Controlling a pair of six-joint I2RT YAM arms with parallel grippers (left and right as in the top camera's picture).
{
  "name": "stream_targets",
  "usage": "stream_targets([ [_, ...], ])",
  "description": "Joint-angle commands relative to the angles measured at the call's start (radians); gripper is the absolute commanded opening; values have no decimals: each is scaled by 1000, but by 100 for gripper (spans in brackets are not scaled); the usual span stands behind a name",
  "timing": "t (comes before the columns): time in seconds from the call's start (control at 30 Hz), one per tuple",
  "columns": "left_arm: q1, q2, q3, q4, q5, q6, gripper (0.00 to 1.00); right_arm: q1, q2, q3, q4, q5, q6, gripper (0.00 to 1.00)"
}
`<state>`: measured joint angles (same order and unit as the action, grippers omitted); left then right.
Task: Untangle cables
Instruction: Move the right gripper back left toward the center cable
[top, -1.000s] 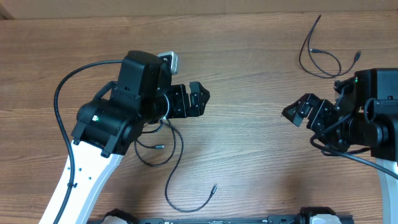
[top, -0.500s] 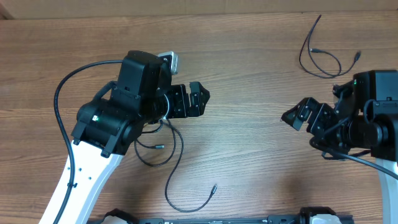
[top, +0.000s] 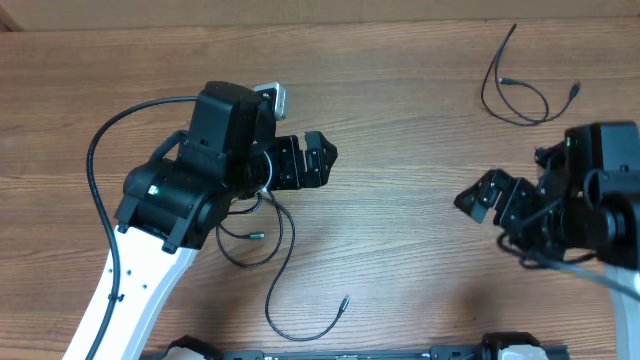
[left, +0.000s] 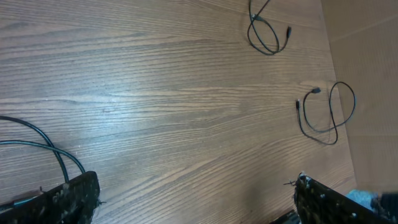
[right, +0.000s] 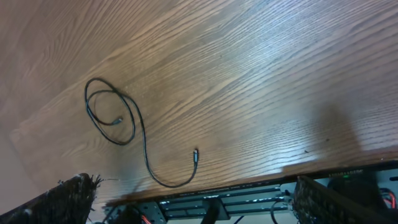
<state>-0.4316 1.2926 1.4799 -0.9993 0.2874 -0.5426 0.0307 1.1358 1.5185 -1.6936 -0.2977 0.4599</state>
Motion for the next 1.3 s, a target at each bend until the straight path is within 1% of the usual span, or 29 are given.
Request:
stream_targets([
  [0.0, -1, 5, 16, 2, -7, 23, 100, 13, -91, -33, 0, 20, -15, 100],
  [0.23, -1, 5, 16, 1, -7, 23, 100, 13, -221, -59, 2, 20, -14, 100],
  [0.4, -1, 5, 16, 2, -7, 23, 100, 13, -278, -60, 8, 20, -11, 100],
  [0.83, -1, 5, 16, 2, -7, 23, 99, 13, -284, -69, 0, 16, -13, 100],
  [0.97, -1, 5, 16, 2, -7, 23, 99, 13, -289, -129, 0, 17, -16, 100],
  [1.07, -1, 5, 16, 2, -7, 23, 100, 13, -301, -211, 4, 33, -18, 100],
  [1.17, -1, 5, 16, 2, -7, 23, 100, 13, -306, -265, 66, 33, -17, 100],
  [1.27, -1, 5, 16, 2, -7, 23, 100, 13, -306, -283, 200, 5, -18, 100],
])
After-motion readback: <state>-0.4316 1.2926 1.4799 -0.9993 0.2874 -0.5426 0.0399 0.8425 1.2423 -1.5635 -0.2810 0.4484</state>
